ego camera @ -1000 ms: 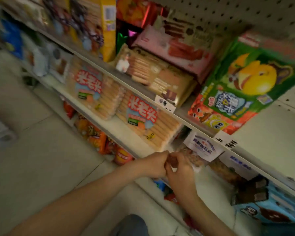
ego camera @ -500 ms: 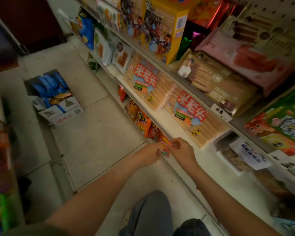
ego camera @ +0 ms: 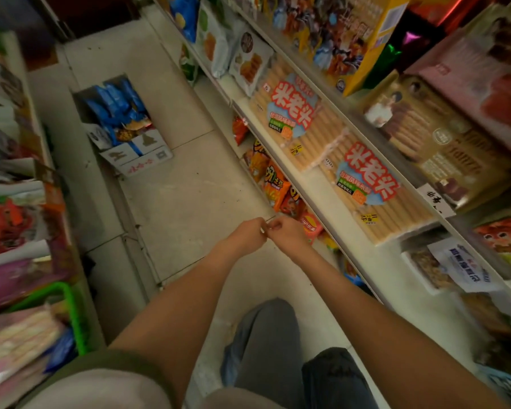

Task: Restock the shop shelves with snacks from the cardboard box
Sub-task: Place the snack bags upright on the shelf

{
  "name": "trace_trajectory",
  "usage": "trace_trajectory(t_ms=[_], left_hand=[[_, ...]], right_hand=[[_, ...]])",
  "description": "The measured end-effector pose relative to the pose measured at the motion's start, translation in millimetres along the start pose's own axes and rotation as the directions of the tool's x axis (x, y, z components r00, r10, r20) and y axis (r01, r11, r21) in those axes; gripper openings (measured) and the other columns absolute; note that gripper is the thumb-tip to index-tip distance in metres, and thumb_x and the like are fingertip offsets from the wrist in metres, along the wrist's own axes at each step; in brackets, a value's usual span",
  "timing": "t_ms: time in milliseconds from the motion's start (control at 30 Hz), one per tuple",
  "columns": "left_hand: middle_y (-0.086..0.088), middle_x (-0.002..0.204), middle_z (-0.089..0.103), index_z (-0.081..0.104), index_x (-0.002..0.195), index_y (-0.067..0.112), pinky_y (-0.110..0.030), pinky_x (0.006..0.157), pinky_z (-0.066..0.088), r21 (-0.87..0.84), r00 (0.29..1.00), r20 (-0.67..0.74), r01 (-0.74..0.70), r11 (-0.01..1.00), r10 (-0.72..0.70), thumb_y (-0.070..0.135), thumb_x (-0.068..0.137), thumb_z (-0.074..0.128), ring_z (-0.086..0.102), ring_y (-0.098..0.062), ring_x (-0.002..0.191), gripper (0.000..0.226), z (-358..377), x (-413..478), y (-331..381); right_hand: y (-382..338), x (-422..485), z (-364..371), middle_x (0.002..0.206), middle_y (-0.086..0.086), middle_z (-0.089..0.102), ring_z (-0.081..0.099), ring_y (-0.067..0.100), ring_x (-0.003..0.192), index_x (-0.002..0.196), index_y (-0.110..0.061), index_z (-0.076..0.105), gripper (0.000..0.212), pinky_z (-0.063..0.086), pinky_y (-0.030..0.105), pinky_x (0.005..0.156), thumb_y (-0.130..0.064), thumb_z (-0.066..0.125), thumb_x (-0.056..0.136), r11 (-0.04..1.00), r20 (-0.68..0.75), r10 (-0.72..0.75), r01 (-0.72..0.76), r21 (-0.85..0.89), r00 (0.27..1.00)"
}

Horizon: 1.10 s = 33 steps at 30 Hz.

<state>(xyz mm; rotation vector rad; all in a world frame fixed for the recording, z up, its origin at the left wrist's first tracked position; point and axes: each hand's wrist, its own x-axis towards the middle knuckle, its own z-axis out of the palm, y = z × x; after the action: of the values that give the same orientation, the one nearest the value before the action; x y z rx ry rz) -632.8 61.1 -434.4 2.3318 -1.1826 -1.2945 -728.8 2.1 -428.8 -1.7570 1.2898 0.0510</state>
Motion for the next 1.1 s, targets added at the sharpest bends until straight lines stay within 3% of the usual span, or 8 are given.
trace_trajectory(t_ms=[167, 333, 533, 767, 1100], left_hand=[[-0.016, 0.109, 0.067, 0.059, 0.113, 0.009, -0.031, 0.083, 0.046, -0.067, 0.997, -0.040, 0.069, 0.995, -0.072, 0.008, 0.090, 0.048, 0.060, -0.029, 0.105, 0.025, -39, -19, -23], [-0.016, 0.107, 0.067, 0.061, 0.109, 0.011, -0.027, 0.076, 0.045, -0.158, 0.981, -0.087, 0.158, 0.975, -0.173, 0.007, 0.090, 0.049, 0.063, -0.028, 0.097, 0.023, -63, -26, -68], [-0.014, 0.106, 0.067, 0.062, 0.108, 0.010, -0.025, 0.072, 0.043, -0.236, 0.951, -0.133, 0.244, 0.941, -0.280, 0.006, 0.090, 0.048, 0.063, -0.028, 0.098, 0.023, -93, -29, -103], [-0.017, 0.107, 0.066, 0.062, 0.108, 0.009, -0.031, 0.075, 0.048, -0.336, 0.933, -0.107, 0.291, 0.896, -0.343, 0.008, 0.091, 0.048, 0.063, -0.031, 0.097, 0.021, -140, -40, -92], [-0.016, 0.114, 0.064, 0.059, 0.117, 0.008, -0.031, 0.082, 0.047, -0.437, 0.869, -0.180, 0.350, 0.829, -0.462, 0.013, 0.093, 0.046, 0.060, -0.029, 0.105, 0.027, -238, -37, -45]], right_hand=[[-43, 2, 12, 0.097, 0.004, 0.069, 0.062, 0.020, 0.092, 0.095, -0.007, 0.069, 0.024, 0.044, 0.028, 0.073, -0.029, 0.063, 0.086, 0.999, 0.107, -0.034, 0.038, -0.036, 0.994], [-74, 15, 37, 0.106, 0.008, 0.066, 0.056, 0.015, 0.087, 0.104, -0.007, 0.066, 0.022, 0.042, 0.025, 0.073, -0.014, 0.063, 0.084, 1.000, 0.163, -0.020, 0.019, 0.011, 0.986], [-112, 20, 69, 0.109, 0.009, 0.065, 0.059, 0.023, 0.102, 0.107, -0.006, 0.064, 0.024, 0.042, 0.025, 0.079, -0.014, 0.062, 0.084, 0.999, 0.245, 0.011, 0.001, -0.047, 0.970], [-171, 15, 56, 0.113, 0.011, 0.064, 0.059, 0.023, 0.105, 0.110, -0.006, 0.063, 0.025, 0.041, 0.024, 0.080, -0.012, 0.060, 0.085, 0.990, 0.306, 0.024, 0.019, -0.139, 0.952], [-278, 58, 12, 0.112, 0.011, 0.065, 0.059, 0.023, 0.104, 0.108, -0.005, 0.064, 0.025, 0.041, 0.023, 0.077, -0.012, 0.061, 0.084, 0.945, 0.470, -0.092, 0.226, -0.235, 0.878]])
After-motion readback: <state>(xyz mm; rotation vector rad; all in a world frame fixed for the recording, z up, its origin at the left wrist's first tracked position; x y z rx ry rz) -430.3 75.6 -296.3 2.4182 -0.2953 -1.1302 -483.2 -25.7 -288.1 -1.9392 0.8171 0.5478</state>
